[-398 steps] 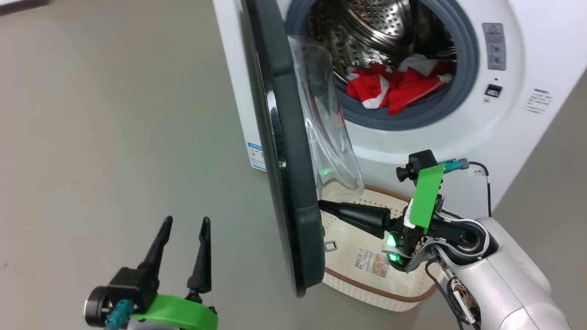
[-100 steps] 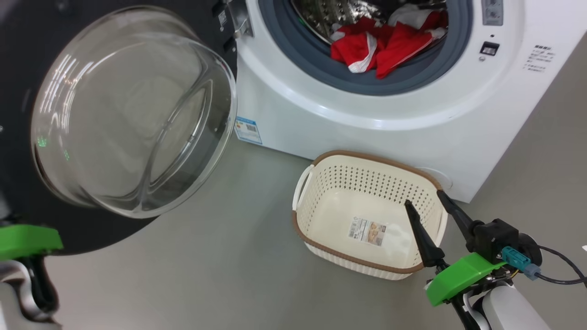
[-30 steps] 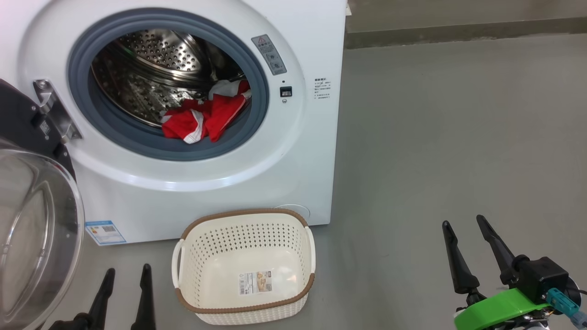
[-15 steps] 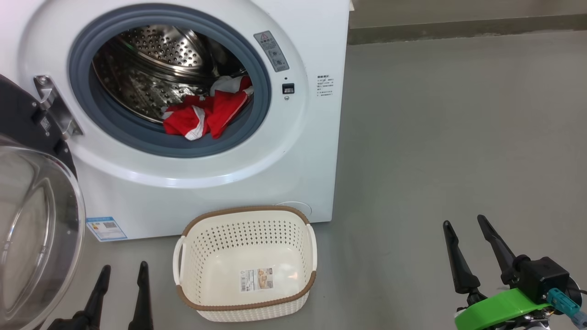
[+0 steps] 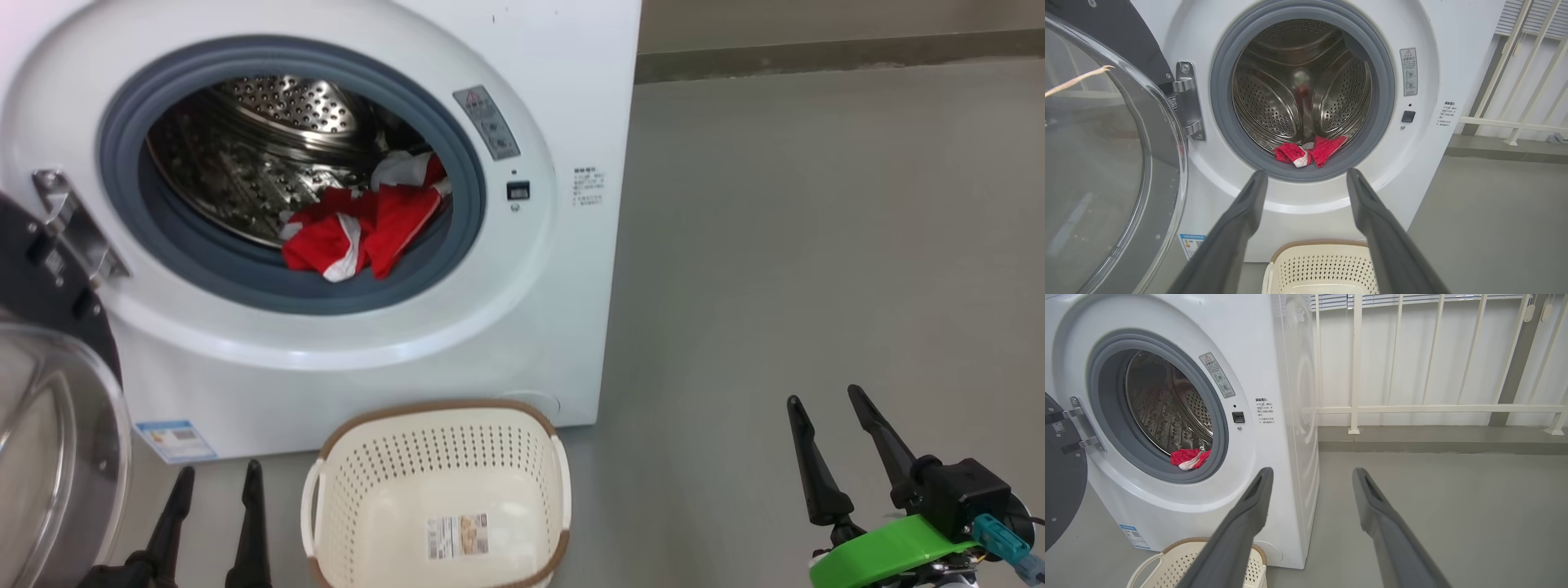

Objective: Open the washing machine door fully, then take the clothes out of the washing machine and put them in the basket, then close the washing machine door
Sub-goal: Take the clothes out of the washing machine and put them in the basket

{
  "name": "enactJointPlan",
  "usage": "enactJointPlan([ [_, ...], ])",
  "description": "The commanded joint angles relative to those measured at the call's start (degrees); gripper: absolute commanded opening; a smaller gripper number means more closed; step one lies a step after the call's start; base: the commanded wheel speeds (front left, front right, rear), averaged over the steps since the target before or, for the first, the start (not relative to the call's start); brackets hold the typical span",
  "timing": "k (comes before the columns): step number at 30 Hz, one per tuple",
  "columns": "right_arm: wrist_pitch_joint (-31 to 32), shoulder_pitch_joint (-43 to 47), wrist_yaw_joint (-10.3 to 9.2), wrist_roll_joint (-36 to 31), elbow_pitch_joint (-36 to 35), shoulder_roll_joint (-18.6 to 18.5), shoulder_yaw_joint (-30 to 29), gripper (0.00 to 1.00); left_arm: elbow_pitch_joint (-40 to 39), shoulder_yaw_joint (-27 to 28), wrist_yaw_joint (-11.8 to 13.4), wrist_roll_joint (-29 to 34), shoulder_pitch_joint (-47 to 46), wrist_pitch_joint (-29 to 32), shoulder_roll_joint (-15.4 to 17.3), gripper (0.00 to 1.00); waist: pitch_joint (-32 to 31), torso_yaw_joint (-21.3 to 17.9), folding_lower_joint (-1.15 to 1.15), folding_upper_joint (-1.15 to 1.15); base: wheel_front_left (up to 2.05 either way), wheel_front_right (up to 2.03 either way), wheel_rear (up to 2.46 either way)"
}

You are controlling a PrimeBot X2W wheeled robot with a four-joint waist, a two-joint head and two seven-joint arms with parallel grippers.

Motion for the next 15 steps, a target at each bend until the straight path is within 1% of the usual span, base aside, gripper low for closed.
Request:
enactJointPlan([
  [1,-0.52,-1.37,0.36,0.44,-1.08,-0.92,1.27,1.00,-1.61,1.80,-0.24,0.27,-1.84,-0.70,1.03,1.00,0.04,0.06,0.00,-0.01,1.63,-1.63,0.00],
  [5,-0.52,-1.58,0.36,0.53,-0.86,-0.87,1.36,1.00,-1.52,1.80,-0.05,0.52,-1.69,-0.70,0.98,1.00,0.14,0.10,0.00,-0.01,1.29,-1.29,0.00],
  [8,-0.52,-1.71,0.36,0.59,-0.79,-0.85,1.38,1.00,-1.64,1.90,0.03,0.50,-1.66,-0.70,0.87,1.00,0.12,0.18,0.00,-0.01,0.81,-0.81,0.00],
  [11,-0.52,-1.75,0.36,0.58,-0.81,-0.89,1.45,1.00,-1.68,1.86,0.05,0.73,-1.56,-0.70,0.82,1.00,0.08,0.24,0.00,-0.01,0.40,-0.40,0.00],
  [15,-0.52,-1.80,0.36,0.44,-0.89,-0.90,1.65,1.00,-1.80,1.90,0.02,0.94,-1.53,-0.70,0.74,1.00,0.06,0.29,0.00,-0.01,0.03,-0.03,0.00],
])
